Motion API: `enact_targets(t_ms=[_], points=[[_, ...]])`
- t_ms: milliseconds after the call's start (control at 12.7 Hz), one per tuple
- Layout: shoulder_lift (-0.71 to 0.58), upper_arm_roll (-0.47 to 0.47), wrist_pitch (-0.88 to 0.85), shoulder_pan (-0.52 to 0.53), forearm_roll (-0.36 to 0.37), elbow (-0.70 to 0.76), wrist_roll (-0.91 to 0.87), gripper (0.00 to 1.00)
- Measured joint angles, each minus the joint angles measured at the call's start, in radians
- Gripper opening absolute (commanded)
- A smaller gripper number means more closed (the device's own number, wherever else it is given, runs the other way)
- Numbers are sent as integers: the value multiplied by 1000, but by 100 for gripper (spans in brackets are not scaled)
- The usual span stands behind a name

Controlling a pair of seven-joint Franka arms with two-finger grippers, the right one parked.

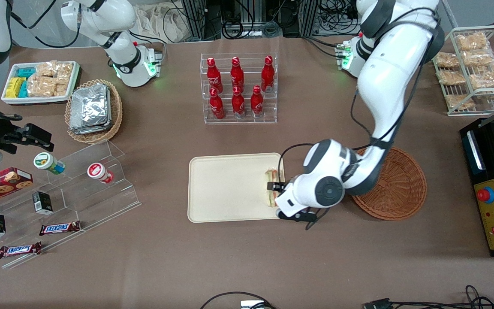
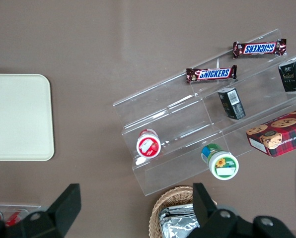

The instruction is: Place sandwich from basket to tray

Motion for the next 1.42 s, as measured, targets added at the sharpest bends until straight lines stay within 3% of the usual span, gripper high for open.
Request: enact_targets(t_ms=[394, 630, 945, 1417], points=[[-294, 10, -476, 236, 10, 5, 82, 100], [-403, 10, -642, 308, 53, -10, 108, 100], [-537, 6, -657, 310, 67, -99, 107, 100], [-566, 9, -536, 358, 72, -179, 185, 100]])
